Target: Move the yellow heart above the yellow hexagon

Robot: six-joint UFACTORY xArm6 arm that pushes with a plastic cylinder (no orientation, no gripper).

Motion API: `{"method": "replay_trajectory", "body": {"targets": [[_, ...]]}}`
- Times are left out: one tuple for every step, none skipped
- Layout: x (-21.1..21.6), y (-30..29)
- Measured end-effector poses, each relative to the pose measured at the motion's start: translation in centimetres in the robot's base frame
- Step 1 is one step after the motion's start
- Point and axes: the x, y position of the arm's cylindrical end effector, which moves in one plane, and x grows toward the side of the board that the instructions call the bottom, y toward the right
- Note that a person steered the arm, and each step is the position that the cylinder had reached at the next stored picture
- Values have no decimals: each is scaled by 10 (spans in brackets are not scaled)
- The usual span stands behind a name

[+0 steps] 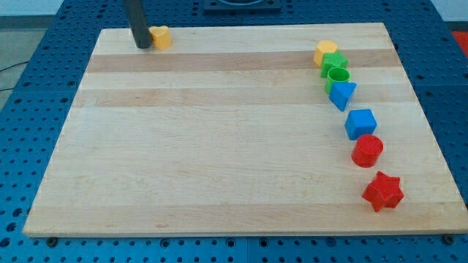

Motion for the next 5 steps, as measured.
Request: {"method": "replay_trajectory", "body": {"targets": [[-27,6],[-28,36],[-14,34],[-8,35],[-7,-3]]}}
